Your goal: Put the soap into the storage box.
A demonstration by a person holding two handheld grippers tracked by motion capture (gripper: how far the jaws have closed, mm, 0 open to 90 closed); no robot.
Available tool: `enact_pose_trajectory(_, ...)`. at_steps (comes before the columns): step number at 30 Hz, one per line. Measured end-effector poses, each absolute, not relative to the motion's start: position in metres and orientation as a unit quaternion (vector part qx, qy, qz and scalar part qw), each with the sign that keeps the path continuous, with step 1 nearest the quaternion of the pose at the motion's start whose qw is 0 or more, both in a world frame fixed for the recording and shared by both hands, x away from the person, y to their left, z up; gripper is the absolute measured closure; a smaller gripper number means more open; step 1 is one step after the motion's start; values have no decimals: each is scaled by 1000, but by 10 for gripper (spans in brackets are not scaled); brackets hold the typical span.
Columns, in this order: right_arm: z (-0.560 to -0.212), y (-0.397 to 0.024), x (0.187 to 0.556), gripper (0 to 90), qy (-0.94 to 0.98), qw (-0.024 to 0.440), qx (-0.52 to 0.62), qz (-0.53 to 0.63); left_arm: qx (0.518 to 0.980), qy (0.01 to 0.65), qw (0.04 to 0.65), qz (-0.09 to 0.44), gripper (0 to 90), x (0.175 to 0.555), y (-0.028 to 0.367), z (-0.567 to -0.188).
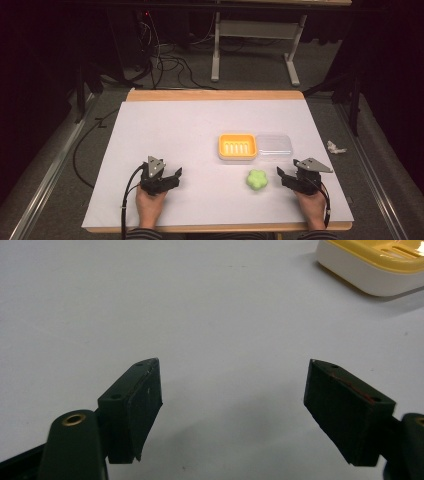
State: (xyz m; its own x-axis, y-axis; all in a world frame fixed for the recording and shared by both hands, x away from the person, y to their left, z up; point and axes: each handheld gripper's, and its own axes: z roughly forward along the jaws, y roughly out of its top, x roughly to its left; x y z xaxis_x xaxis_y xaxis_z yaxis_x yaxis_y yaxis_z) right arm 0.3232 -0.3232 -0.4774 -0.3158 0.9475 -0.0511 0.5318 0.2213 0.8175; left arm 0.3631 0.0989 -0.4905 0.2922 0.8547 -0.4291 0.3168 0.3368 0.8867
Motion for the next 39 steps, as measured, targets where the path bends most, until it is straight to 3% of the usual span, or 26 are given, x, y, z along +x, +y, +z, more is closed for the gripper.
enact_pose_trajectory(39, -478, -317, 328, 287, 753, 273, 499, 332, 527, 551, 610, 216, 230, 363, 100, -490)
